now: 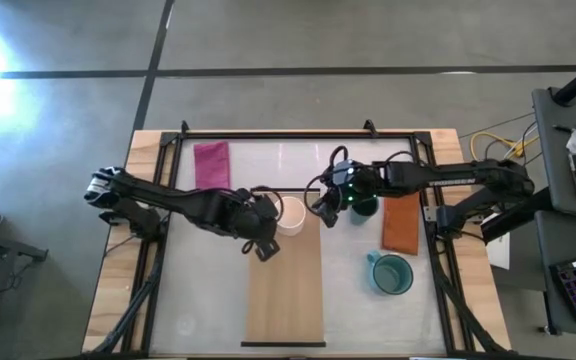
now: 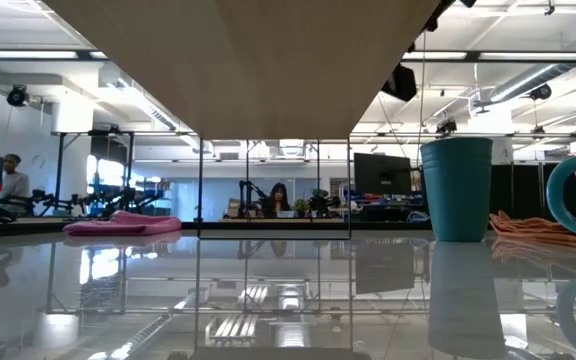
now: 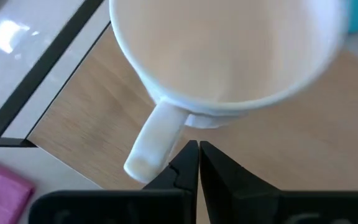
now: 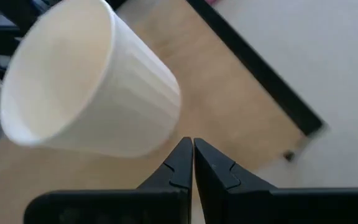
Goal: Stack small to large cups/mugs on shelf
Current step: Put the white mug on the shelf, then put the light blue mug on the shelf
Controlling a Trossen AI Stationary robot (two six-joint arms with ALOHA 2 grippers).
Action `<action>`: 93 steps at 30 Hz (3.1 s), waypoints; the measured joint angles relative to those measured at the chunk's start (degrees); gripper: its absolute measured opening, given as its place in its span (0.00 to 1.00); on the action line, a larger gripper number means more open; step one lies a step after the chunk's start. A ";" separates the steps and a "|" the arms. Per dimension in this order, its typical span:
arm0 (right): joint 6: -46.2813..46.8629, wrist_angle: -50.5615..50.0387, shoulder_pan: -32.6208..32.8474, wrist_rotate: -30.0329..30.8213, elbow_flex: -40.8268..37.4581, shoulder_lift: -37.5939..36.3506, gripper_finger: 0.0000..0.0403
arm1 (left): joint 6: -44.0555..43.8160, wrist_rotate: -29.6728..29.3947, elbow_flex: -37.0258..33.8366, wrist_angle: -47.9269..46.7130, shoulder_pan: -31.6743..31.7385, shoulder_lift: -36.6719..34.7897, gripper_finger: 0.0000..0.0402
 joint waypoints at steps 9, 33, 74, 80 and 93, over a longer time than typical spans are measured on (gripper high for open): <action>-4.89 -8.53 -0.03 6.73 0.00 -11.67 0.06 | -0.56 -2.96 0.26 1.93 -4.53 -8.49 0.04; 3.68 -40.76 -7.88 13.00 -7.62 -12.52 0.30 | -1.91 -3.65 0.01 1.34 -4.89 -14.61 0.30; 36.30 -36.32 34.38 3.12 -21.14 -24.82 0.35 | 2.46 -4.30 -0.15 0.98 -4.10 -17.00 0.30; 36.27 -34.08 35.01 3.02 -21.41 -22.44 0.35 | 2.37 -4.28 -0.15 1.00 -4.10 -17.00 0.30; 35.72 -29.34 35.38 0.36 -24.75 -12.78 0.31 | 2.37 -4.28 -0.15 1.00 -4.10 -16.70 0.30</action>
